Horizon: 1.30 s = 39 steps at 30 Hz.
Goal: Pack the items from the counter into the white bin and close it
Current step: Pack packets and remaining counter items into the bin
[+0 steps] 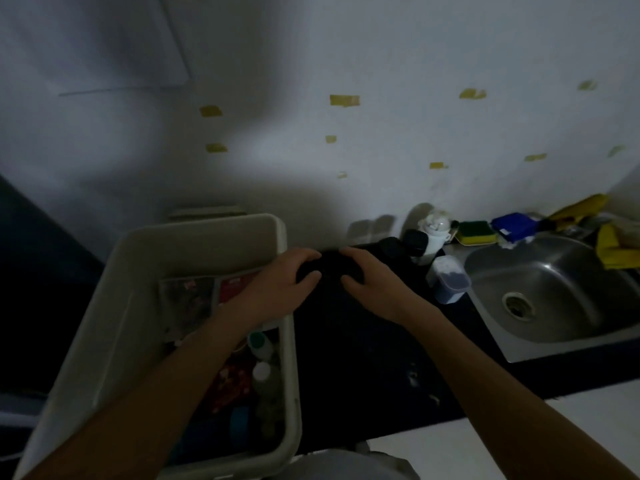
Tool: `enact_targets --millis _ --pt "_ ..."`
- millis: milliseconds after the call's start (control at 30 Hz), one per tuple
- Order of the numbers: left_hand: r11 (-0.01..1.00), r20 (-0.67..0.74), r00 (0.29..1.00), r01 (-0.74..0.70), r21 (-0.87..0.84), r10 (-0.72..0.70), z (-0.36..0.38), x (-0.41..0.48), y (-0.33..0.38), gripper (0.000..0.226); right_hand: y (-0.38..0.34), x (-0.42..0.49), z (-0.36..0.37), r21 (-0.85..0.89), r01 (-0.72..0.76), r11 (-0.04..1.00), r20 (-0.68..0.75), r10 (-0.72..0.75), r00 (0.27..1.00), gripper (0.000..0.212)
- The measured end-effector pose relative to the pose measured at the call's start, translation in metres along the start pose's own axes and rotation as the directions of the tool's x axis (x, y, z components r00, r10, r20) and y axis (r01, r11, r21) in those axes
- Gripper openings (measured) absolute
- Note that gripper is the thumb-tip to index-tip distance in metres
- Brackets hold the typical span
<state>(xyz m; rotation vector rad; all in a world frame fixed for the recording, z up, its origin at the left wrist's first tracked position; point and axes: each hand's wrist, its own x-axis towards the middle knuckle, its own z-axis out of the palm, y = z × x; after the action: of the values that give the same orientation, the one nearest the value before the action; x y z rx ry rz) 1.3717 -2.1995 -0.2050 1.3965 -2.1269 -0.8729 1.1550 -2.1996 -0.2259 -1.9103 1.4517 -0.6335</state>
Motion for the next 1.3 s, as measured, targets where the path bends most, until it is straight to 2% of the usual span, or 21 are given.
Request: enact_targets --millis 133,267,400,567,667,833,1033,1233,1300 --pt "1.000 0.015 1.000 0.000 0.009 -0.001 0.034 0.024 0.018 0.040 0.041 -0.006 -0.021 -0.045 -0.062 0.997 0.004 0.062 0.998 0.058" --pt "0.999 0.043 0.998 0.038 -0.016 -0.038 0.065 0.042 0.023 0.038 0.072 -0.001 -0.035 -0.171 -0.093 0.981 -0.006 0.093 0.996 0.060" --pt "0.996 0.063 0.994 0.088 -0.021 -0.087 0.089 0.051 0.019 0.039 0.093 0.010 -0.045 -0.273 -0.073 0.959 0.032 0.084 0.996 0.065" --pt "0.991 0.053 0.990 0.133 -0.030 -0.131 0.109 0.053 0.016 0.040 0.110 0.027 -0.050 -0.487 -0.070 0.871 0.112 0.141 0.984 0.072" --pt "0.988 0.050 0.987 0.153 -0.021 -0.151 0.115 0.053 0.014 0.040 0.113 0.032 -0.047 -0.564 -0.030 0.826 0.121 0.118 0.986 0.069" --pt "0.981 0.069 0.979 0.194 -0.005 -0.193 0.120 0.056 0.013 0.039 0.117 0.038 -0.045 -0.575 0.050 0.816 0.102 0.010 0.995 0.070" --pt "0.975 0.075 0.973 0.220 -0.019 -0.218 0.130 0.056 0.009 0.037 0.119 0.047 -0.049 -0.579 0.007 0.815 0.116 0.074 0.990 0.082" --pt "0.969 0.079 0.968 0.242 -0.040 -0.239 0.135 0.056 0.008 0.038 0.117 0.053 -0.053 -0.571 0.051 0.819 0.173 0.059 0.983 0.053" --pt "0.970 0.065 0.970 0.239 -0.034 -0.236 0.133 0.057 0.008 0.038 0.116 0.053 -0.052 -0.563 0.076 0.823 0.199 0.045 0.979 0.054"
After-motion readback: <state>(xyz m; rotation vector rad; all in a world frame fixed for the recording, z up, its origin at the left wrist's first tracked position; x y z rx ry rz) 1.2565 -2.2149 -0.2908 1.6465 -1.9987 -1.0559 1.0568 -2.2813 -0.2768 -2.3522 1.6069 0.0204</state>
